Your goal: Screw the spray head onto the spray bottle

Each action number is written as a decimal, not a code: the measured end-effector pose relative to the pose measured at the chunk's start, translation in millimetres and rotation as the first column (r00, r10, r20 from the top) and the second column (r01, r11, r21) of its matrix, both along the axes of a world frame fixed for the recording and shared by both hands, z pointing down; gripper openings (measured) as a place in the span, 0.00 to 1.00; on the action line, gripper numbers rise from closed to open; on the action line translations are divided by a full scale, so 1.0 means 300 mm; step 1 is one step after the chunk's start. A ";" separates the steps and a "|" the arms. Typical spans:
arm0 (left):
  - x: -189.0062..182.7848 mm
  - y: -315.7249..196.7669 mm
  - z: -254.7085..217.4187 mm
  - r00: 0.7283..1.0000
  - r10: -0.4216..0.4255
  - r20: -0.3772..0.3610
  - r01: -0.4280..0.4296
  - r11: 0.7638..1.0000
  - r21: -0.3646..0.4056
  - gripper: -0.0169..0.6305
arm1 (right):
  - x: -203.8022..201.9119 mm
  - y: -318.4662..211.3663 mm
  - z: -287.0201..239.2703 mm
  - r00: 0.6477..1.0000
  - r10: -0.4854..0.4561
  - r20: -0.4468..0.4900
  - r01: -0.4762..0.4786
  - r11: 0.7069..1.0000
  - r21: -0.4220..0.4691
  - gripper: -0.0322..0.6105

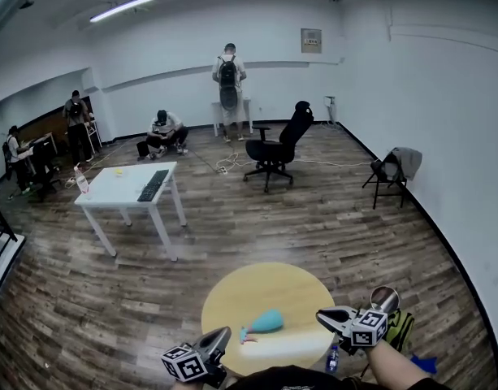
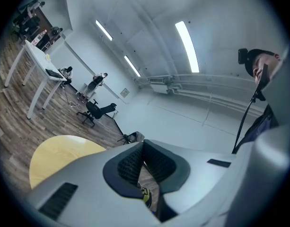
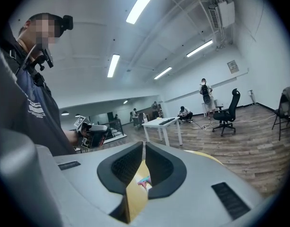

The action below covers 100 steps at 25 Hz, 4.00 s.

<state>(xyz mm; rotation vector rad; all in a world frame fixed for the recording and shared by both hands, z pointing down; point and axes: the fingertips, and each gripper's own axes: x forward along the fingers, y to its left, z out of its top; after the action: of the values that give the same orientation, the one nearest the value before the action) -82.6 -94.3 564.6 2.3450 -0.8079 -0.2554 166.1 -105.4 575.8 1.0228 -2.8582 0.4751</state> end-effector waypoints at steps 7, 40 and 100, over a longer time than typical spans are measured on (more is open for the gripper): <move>-0.279 -0.332 0.058 0.992 0.114 0.058 -0.115 0.993 0.003 0.05 | -0.383 -0.270 0.255 0.917 -0.158 -0.367 0.156 0.987 -0.036 0.33; -0.238 -0.696 0.165 0.954 0.104 0.283 -0.119 0.992 0.035 0.05 | -0.439 -0.580 0.843 0.524 -0.455 -0.720 0.298 0.890 -0.346 0.76; 0.437 -0.259 -0.344 0.715 0.304 0.630 -0.591 0.744 0.312 0.29 | -0.306 -0.318 -0.167 0.508 -0.120 -0.853 0.542 0.814 0.209 0.74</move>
<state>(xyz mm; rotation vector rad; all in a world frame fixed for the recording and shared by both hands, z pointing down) 48.5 -171.9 461.5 3.0880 -0.3611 0.5260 74.2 -200.8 525.8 0.4366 -2.1804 -0.6170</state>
